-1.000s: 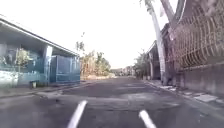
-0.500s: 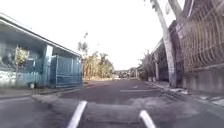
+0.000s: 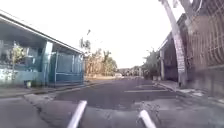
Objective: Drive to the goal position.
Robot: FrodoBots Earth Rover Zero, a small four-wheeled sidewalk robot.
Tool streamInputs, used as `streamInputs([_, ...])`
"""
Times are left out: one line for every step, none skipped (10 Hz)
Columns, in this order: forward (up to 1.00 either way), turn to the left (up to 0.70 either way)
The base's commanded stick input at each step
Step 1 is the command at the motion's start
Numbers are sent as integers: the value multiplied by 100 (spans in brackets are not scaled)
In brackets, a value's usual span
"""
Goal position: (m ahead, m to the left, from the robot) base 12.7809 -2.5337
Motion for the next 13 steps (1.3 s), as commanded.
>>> streamInputs([0,0])
streamInputs([0,0])
streamInputs([0,0])
streamInputs([0,0])
streamInputs([0,0])
streamInputs([0,0])
streamInputs([16,0])
streamInputs([58,0])
streamInputs([82,0])
streamInputs([85,0])
streamInputs([85,0])
streamInputs([85,0])
streamInputs([85,0])
